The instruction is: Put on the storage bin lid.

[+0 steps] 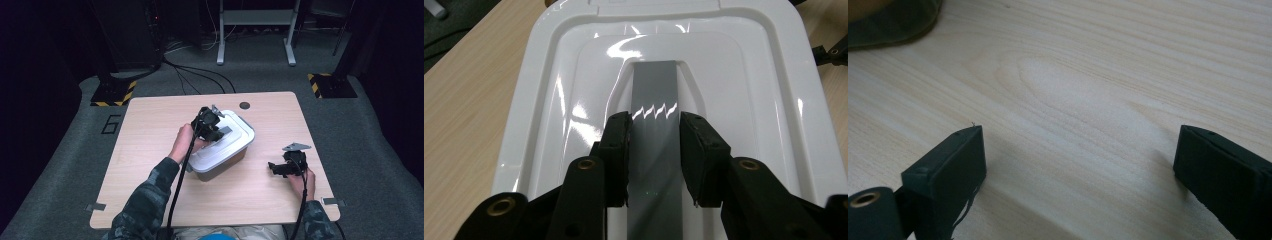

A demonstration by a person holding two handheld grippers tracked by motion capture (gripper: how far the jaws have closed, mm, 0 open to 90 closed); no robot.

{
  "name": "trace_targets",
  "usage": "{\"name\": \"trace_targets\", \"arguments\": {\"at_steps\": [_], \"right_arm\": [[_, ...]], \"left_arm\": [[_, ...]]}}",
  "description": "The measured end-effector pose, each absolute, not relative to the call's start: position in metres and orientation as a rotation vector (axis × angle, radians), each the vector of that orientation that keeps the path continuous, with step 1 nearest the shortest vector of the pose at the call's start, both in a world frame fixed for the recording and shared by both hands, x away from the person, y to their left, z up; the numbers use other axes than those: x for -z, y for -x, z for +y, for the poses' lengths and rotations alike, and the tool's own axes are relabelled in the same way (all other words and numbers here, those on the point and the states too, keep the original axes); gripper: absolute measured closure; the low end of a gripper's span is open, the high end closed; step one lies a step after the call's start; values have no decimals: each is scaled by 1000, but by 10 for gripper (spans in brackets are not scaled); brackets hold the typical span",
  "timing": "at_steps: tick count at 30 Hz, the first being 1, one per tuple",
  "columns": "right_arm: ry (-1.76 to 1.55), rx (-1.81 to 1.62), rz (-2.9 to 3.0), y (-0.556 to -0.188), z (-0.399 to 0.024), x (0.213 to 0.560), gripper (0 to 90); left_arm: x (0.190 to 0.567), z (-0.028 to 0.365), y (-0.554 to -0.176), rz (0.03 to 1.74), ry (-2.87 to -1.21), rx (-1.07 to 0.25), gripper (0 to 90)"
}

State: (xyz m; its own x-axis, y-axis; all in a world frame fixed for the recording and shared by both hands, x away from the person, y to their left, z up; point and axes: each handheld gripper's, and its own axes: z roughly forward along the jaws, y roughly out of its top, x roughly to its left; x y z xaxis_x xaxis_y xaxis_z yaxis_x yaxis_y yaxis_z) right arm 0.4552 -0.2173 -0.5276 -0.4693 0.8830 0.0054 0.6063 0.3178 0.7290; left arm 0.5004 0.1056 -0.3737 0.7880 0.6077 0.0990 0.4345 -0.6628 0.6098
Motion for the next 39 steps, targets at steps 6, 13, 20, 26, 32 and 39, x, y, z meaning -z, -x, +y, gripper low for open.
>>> {"name": "trace_targets", "arguments": {"at_steps": [6, 13, 20, 26, 32, 39], "right_arm": [[-1322, -955, 2193, -455, -217, 528, 60], [-1320, -953, 2192, -455, -217, 528, 60], [-1321, -954, 2192, -455, -217, 528, 60], [-1318, -952, 2193, -455, -217, 528, 60], [-1321, -953, 2191, -455, -217, 528, 61], [-1320, -952, 2191, -455, -217, 528, 63]], "left_arm": [[371, 113, -500, 803, -2368, -389, 395], [359, 135, -492, 841, -2293, -408, 194], [351, 164, -482, 878, -2241, -445, 146], [347, 190, -474, 924, -2202, -496, 139], [351, 219, -466, 975, -2172, -533, 137], [365, 253, -462, 1054, -2151, -547, 118]]}}
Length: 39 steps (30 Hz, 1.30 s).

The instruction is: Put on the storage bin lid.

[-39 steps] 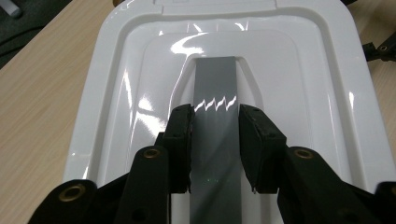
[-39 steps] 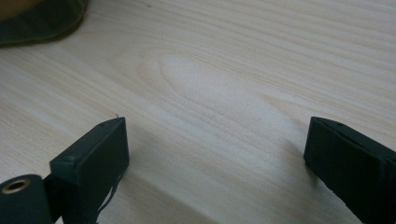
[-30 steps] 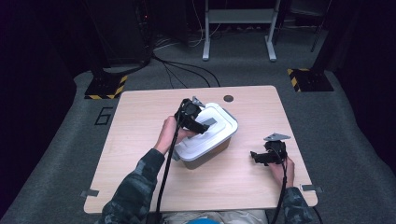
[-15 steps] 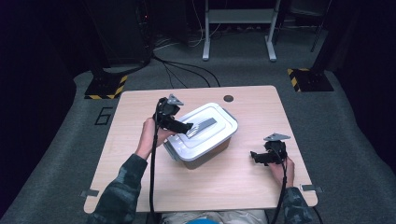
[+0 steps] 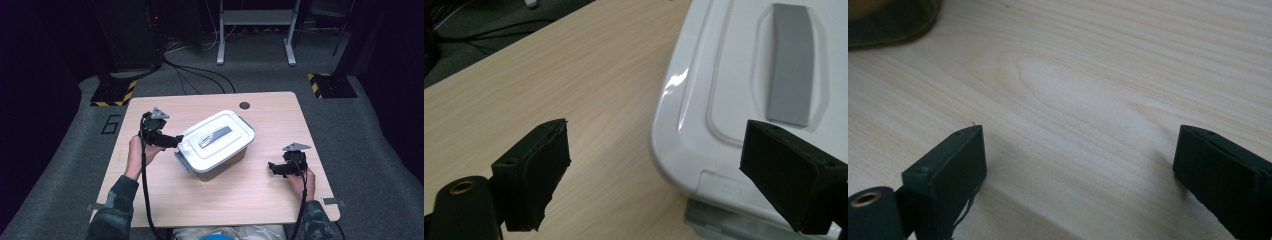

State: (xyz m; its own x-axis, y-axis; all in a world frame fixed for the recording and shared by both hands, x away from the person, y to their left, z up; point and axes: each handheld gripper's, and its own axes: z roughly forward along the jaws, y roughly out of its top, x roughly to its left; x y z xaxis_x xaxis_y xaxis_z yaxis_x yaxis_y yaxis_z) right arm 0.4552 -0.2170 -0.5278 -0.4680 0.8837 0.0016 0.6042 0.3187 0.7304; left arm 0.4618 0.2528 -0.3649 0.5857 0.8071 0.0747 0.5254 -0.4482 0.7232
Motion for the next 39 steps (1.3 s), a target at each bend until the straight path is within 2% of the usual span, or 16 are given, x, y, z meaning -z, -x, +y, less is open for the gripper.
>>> {"name": "trace_targets", "arguments": {"at_steps": [15, 27, 35, 39], "right_arm": [[-1334, -947, 2191, -454, -216, 528, 63], [-1335, -946, 2190, -454, -216, 528, 63], [-1335, -944, 2189, -454, -216, 528, 63], [-1340, -943, 2187, -454, -216, 527, 62]], "left_arm": [[424, 307, -449, 1247, -2071, -512, 119], [489, 340, -431, 1360, -2038, -408, 120], [525, 343, -416, 1417, -1993, -523, 43], [531, 343, -410, 1409, -1941, -599, 49]]}}
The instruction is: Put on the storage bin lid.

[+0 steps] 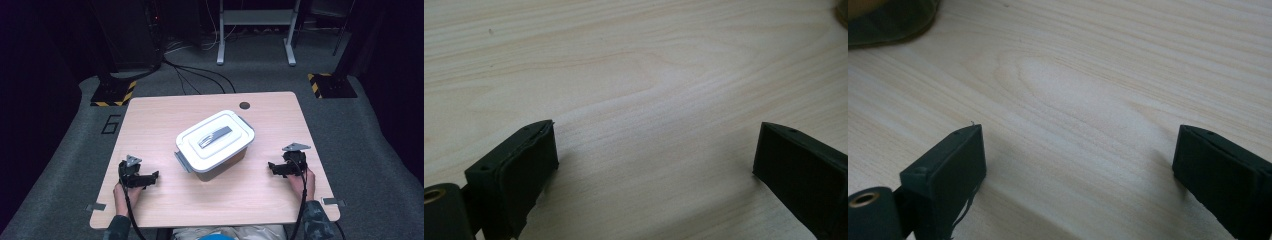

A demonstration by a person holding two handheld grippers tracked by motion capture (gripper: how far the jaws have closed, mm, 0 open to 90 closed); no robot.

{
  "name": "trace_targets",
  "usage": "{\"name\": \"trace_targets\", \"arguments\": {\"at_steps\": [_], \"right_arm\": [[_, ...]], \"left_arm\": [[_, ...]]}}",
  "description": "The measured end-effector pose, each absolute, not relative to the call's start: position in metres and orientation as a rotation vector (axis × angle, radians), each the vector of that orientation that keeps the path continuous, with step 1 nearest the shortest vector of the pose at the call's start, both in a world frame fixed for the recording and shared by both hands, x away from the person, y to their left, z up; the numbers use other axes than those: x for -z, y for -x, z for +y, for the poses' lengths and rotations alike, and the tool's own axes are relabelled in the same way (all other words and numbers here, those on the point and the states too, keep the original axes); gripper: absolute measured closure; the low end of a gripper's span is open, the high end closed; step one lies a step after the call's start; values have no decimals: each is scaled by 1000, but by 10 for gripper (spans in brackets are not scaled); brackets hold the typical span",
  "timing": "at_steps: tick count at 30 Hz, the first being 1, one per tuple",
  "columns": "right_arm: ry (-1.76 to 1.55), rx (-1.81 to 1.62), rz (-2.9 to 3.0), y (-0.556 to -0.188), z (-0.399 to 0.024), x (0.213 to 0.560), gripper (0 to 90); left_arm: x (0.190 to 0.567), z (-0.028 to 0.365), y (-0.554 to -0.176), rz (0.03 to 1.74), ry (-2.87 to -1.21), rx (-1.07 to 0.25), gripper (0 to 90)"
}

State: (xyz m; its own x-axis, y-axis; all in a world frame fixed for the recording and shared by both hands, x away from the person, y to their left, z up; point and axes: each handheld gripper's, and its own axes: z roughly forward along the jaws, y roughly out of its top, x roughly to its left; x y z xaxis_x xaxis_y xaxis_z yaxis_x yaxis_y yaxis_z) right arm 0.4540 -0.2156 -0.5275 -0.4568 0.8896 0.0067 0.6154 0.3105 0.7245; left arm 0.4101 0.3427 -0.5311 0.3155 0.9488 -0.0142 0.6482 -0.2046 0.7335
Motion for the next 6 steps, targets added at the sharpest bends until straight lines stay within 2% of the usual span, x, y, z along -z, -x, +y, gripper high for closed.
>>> {"name": "trace_targets", "arguments": {"at_steps": [6], "right_arm": [[-1342, -945, 2187, -454, -215, 528, 61]], "left_arm": [[531, 342, -410, 1411, -1954, -604, 45]]}}
